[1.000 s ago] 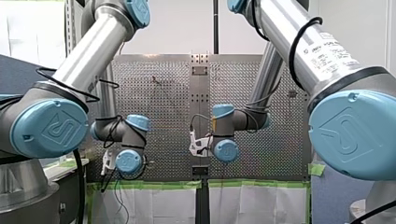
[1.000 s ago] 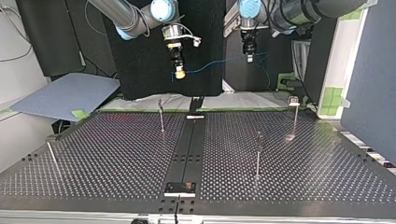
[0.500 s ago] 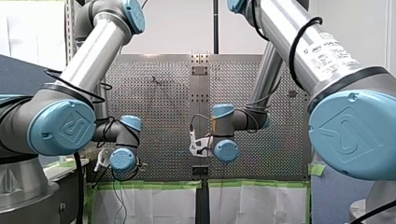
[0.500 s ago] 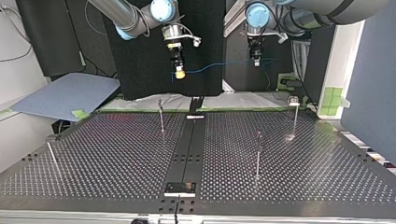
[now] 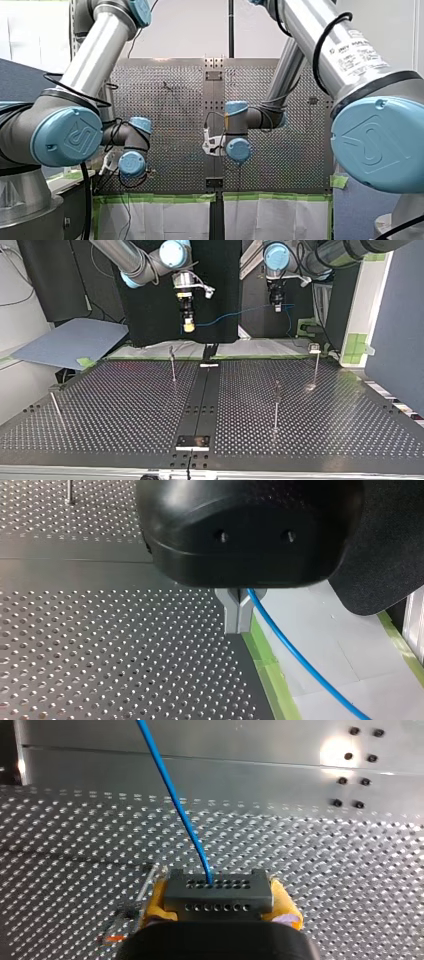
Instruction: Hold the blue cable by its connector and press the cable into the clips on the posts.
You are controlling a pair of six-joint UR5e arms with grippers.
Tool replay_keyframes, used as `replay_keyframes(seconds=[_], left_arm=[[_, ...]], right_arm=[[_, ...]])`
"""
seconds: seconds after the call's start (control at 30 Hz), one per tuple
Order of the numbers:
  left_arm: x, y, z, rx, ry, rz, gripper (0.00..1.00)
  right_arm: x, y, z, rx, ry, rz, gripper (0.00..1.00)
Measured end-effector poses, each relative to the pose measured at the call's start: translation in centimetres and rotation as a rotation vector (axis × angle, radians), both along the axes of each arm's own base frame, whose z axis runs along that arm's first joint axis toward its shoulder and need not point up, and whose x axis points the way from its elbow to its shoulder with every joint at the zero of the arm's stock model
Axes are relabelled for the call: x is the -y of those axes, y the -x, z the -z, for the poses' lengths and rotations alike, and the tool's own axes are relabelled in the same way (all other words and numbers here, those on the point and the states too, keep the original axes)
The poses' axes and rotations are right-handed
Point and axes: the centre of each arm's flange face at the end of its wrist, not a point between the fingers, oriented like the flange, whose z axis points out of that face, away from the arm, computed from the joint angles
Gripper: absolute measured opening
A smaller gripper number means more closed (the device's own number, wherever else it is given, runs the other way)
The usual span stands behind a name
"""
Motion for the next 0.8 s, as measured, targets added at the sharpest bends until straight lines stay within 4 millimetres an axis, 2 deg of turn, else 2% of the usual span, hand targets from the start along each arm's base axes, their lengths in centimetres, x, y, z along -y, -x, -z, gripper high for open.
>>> replay_keyframes(seconds=[0.27, 0.5, 0.8], left_arm=[[0.8, 0.5, -2.2, 0.012, 0.064, 0.004, 0.0], [0.1, 0.1, -3.9, 0.02, 0.098, -0.032, 0.0], [0.1, -2.0, -7.0, 0.071, 0.148, -0.053, 0.0]], right_arm=[[0.8, -0.6, -4.3, 0.048, 0.009, -0.032, 0.0], [1.8, -1.5, -9.0, 0.093, 0.061, -0.048, 0.0], [2.7, -2.4, -15.6, 0.103, 0.142, -0.061, 0.0]])
